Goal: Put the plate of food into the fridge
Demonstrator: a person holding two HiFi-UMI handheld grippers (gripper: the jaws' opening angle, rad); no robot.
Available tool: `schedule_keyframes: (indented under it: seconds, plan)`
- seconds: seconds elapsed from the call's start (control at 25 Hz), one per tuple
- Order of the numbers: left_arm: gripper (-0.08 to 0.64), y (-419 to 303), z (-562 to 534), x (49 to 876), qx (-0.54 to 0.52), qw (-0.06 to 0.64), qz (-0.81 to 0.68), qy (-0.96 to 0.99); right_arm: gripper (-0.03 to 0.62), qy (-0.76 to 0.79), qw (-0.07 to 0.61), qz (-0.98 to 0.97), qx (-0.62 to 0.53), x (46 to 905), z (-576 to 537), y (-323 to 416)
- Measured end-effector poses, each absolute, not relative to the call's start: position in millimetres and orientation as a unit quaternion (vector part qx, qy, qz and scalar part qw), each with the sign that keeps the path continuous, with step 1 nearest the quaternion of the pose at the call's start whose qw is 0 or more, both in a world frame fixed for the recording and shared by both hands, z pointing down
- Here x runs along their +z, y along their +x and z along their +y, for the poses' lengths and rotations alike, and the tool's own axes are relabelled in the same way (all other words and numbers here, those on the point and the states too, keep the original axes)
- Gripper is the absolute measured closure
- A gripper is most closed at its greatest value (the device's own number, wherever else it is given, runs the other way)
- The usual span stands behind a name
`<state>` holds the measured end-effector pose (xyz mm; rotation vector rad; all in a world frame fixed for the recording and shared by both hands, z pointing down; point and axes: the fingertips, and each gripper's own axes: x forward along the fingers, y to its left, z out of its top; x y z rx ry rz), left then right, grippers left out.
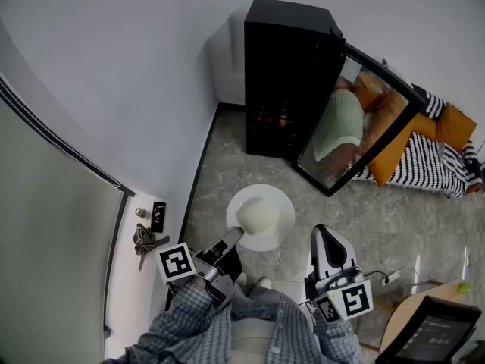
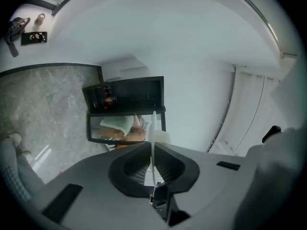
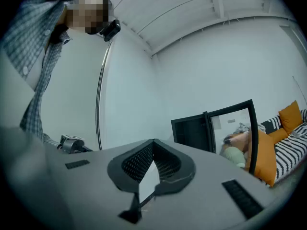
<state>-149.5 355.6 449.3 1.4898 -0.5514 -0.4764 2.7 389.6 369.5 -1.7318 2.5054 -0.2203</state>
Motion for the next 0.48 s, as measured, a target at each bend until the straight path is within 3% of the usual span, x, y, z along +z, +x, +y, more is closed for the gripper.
schedule_keyframes:
  seconds: [0.48]
  plan:
    - [0.543, -151.4, 349.8, 445.1, -0.218, 0.676, -0.238, 0.663, 0.584, -0.567, 0.056, 0.815, -0.105, 371.8, 383.3, 0.6]
